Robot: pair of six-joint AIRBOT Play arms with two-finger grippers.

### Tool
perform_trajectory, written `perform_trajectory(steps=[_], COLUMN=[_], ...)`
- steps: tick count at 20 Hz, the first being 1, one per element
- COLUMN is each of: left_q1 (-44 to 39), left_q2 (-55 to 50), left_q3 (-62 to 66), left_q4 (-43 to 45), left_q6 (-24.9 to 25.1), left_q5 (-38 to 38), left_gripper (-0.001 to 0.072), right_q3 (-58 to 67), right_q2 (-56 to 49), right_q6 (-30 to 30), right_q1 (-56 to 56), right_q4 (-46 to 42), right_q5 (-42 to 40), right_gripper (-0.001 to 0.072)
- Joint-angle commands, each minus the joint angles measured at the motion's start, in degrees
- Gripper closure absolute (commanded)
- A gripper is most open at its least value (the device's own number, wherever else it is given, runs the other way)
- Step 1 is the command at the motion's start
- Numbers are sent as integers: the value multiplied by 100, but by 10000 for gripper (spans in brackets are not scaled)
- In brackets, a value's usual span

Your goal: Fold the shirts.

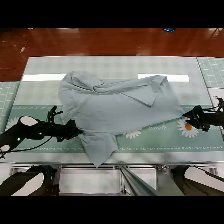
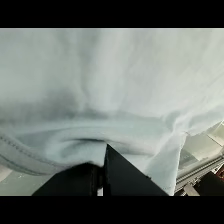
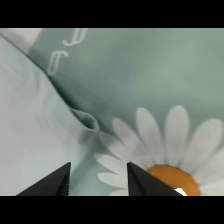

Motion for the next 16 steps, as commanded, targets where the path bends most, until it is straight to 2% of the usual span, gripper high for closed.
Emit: perform_trajectory(steps=[1,8,9,10,11,14,16], left_q1=[-4,-4,-4,-4,-4,-2,81], left_q2=[-2,-2,0,0,7,63,201], left_q3=[4,11,13,20,46,444,1167], left_q4=[-11,-63,-118,-140,-136,-138,-140], left_q6=[-9,-9,-4,-2,24,146,195], left_q5=[-20,90,87,87,87,66,-94], left_gripper=[688,688,688,688,688,688,688], right_q3=[7,291,398,501,614,1237,1919], right_q2=[-186,-627,-726,-776,-780,-734,-466], right_q6=[-487,-632,-654,-654,-710,-789,-767], right_q1=[-15,546,688,813,918,1080,1134], right_q4=[680,1241,1346,1351,1360,1274,1318], right_q5=[-173,-417,-417,-393,-321,240,538], right_gripper=[296,317,404,566,685,686,686])
